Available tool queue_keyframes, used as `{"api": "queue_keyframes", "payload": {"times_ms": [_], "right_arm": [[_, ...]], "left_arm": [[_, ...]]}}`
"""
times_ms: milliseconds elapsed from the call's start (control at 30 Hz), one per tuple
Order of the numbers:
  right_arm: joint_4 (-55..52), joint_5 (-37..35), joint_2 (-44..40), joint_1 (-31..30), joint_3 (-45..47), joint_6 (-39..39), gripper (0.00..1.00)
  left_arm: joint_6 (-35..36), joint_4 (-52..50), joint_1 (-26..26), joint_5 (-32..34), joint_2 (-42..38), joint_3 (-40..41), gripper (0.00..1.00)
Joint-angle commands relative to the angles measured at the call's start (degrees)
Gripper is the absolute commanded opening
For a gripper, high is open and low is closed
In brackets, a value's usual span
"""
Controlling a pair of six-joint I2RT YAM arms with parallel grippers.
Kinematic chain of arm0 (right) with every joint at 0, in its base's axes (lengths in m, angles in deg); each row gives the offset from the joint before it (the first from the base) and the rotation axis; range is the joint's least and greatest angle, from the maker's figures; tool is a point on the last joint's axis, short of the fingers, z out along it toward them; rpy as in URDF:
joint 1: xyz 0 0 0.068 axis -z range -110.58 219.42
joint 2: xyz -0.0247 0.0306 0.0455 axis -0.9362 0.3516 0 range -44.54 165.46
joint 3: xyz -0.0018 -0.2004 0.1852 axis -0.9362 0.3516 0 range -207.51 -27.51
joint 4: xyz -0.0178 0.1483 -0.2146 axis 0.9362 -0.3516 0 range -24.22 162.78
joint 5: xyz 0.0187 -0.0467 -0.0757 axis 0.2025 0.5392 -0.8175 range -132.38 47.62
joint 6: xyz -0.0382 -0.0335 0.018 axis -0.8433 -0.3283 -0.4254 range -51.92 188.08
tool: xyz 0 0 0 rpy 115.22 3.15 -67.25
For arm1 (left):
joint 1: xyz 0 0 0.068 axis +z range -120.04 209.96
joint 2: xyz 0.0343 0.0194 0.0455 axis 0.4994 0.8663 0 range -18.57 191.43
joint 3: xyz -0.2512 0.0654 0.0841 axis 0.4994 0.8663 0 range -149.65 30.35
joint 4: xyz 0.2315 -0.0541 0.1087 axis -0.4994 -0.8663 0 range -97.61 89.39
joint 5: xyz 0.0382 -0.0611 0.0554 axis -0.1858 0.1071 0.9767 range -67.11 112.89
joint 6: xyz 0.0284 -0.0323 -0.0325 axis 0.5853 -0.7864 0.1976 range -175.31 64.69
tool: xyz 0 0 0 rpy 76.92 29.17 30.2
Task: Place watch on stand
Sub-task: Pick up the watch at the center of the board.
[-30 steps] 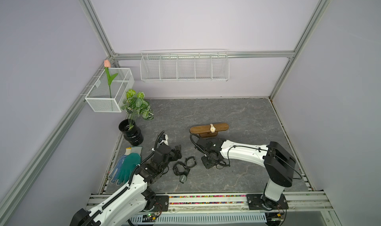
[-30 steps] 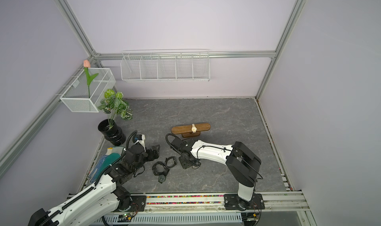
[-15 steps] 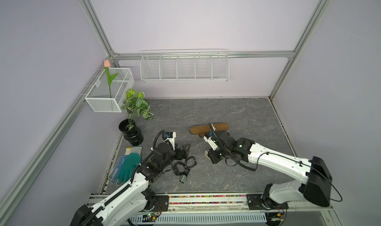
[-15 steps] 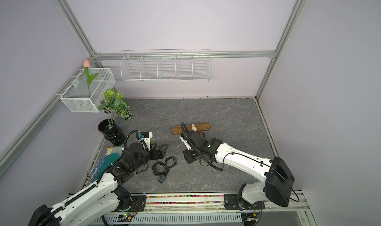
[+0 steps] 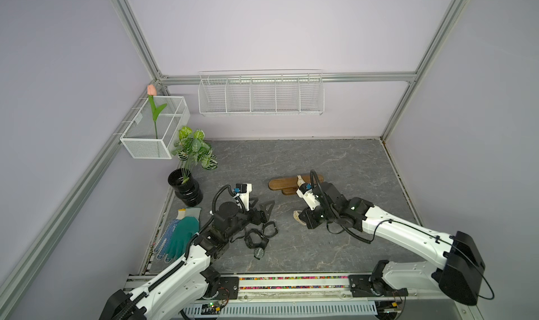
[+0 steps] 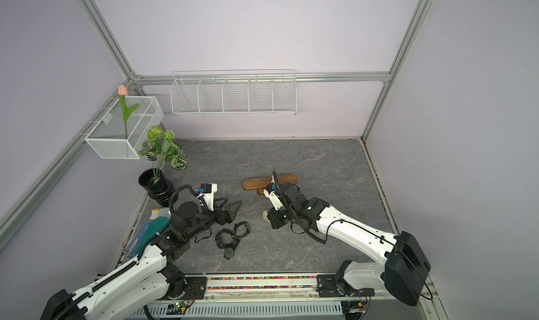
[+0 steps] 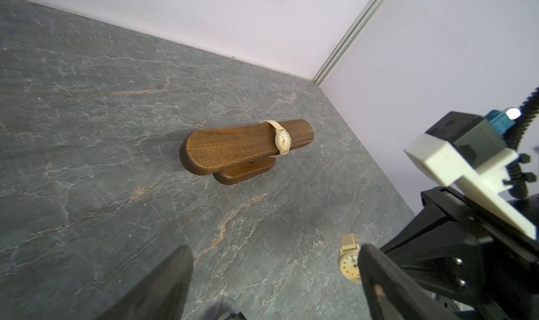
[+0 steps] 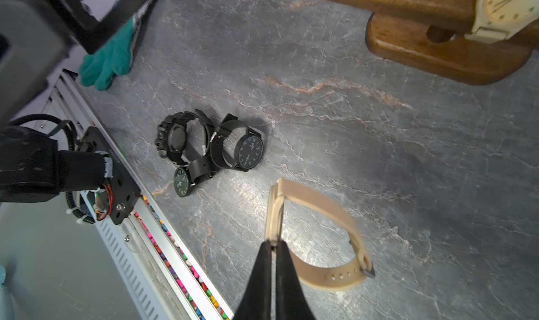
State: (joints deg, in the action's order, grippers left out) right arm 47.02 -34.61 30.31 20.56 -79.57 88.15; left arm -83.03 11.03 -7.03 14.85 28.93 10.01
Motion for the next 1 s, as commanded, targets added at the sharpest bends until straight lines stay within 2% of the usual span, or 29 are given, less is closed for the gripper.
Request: {"api": "queue_keyframes", "payload": {"times_ms": [0, 400, 733, 833, 967], "right_arm": [[0.67, -1.23, 3.46, -0.26, 1.25, -1.22, 0.07], [-7.36, -9.06, 16.47, -4.42, -4.31, -4.16, 0.08], [-8.19, -9.96, 18.05, -5.43, -5.99, -5.08, 0.32], [-8.46, -10.61, 18.62, -5.67, -6.55, -5.12, 0.38], [-8.78, -11.54, 20.42, -5.64, -7.42, -5.13, 0.39]], "left_arm": [[0.57, -0.26, 0.07, -0.50, 0.61, -0.16, 0.91], [1.35, -2.57, 0.03, 1.16, -0.55, -0.05, 0.91], [2.23, -4.47, 0.08, 2.64, -2.20, 0.12, 0.91], [2.27, -4.76, 0.06, 2.94, -2.68, 0.21, 0.91], [2.52, -4.90, 0.08, 3.10, -2.80, 0.30, 0.91]]}}
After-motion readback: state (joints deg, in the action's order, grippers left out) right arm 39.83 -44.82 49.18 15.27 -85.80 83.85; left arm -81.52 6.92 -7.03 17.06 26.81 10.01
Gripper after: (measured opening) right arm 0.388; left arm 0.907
